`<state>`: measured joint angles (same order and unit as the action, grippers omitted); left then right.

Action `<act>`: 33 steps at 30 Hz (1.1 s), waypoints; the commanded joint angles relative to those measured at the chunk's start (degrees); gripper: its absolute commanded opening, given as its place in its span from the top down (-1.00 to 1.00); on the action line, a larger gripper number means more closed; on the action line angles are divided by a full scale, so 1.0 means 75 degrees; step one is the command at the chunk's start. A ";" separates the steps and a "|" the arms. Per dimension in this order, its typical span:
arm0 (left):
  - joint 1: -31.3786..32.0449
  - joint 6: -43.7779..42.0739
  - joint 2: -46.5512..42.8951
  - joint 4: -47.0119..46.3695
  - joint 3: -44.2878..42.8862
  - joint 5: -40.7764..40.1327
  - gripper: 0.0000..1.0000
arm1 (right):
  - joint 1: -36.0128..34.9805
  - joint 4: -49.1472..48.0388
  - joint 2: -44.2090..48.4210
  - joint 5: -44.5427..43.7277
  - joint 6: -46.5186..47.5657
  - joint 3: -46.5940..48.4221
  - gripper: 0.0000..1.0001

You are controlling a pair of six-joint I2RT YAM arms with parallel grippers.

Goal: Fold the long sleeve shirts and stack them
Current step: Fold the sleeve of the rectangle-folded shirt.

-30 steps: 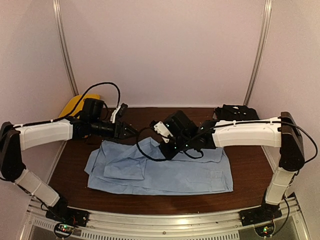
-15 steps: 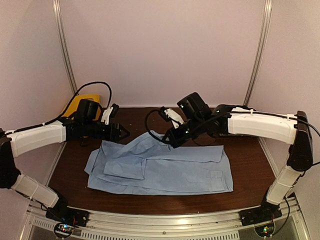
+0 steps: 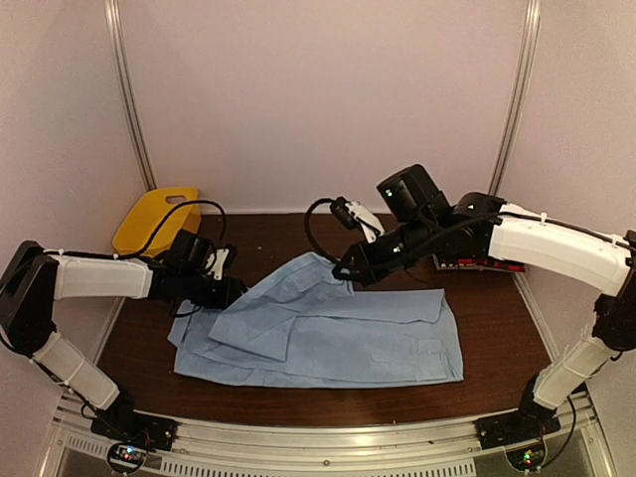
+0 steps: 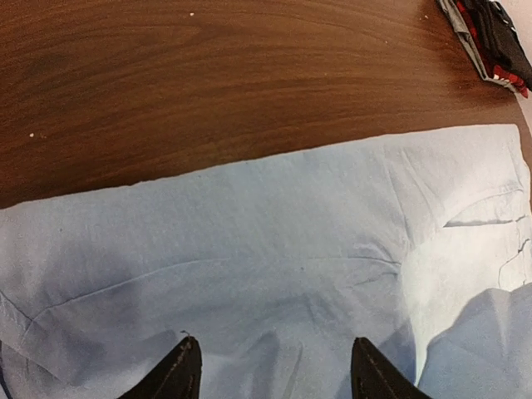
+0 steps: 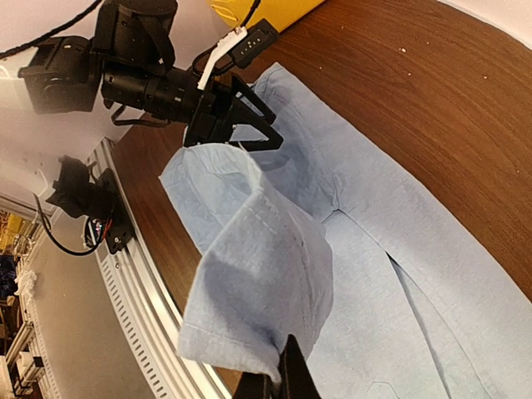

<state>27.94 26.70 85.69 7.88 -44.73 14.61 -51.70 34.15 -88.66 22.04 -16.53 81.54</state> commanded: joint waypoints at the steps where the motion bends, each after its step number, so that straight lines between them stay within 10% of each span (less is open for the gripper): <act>1: 0.0015 0.0008 0.0180 -0.0578 0.0212 -0.0510 -0.25 | 0.0026 0.0467 0.0487 -0.0028 -0.0135 0.0172 1.00; 33: 0.0186 -0.0337 0.0668 -0.0752 0.0269 -0.1630 -0.26 | 0.2945 -0.0256 0.0013 0.1500 0.0717 -0.2047 0.93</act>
<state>29.10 25.23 90.06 4.32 -42.37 3.18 -30.61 34.68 -86.26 31.86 -12.84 66.59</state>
